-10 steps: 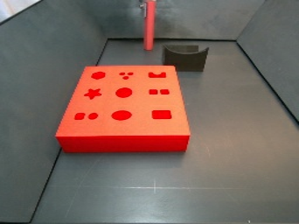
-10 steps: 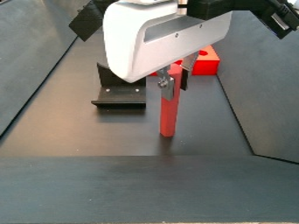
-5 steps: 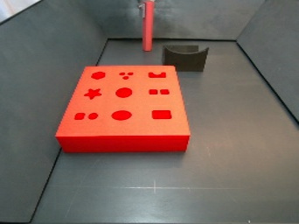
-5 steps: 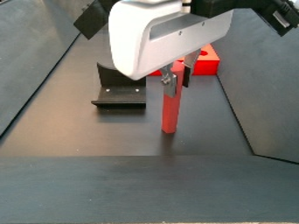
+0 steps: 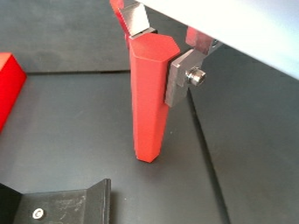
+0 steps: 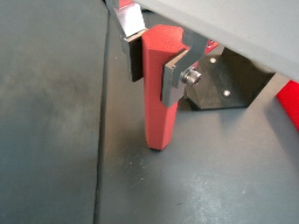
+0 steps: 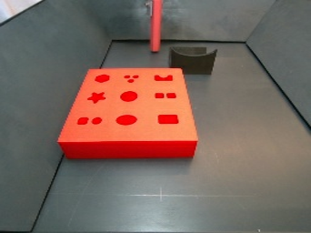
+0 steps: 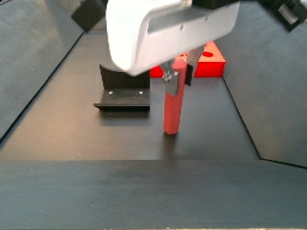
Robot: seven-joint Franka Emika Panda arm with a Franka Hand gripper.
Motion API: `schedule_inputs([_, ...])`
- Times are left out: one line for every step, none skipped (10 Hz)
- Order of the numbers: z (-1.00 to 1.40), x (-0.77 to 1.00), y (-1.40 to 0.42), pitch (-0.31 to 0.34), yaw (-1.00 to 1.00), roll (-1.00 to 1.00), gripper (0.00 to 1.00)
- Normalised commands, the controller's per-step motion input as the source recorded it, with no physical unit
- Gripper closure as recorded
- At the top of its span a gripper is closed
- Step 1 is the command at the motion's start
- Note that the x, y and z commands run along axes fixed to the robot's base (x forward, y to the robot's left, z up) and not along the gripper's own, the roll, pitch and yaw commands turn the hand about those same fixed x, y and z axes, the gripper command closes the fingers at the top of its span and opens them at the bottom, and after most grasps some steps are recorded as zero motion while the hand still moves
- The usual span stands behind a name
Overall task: Pick up the hexagon object. Move up. Move to above the board. Insert the hexagon object.
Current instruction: Move up, then move to above the board.
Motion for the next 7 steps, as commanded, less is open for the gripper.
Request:
schedule_inputs([0.71,-0.09,0.04,0.035,0.03,0.01,1.00])
schedule_inputs([0.52,-0.05,0.01,0.045,0.01,0.04,1.00])
schedule_inputs([0.35,-0.04,0.01,0.060,0.00,0.06,1.00])
schedule_inputs([0.19,-0.02,0.01,0.074,0.01,0.07,1.00])
schedule_inputs([0.72,0.14,0.08,-0.115,-0.32,0.10,1.00])
schedule_inputs([0.67,0.13,0.08,-0.104,-0.31,0.09,1.00])
schedule_inputs([0.55,0.06,0.05,-0.060,-0.24,0.05,1.00])
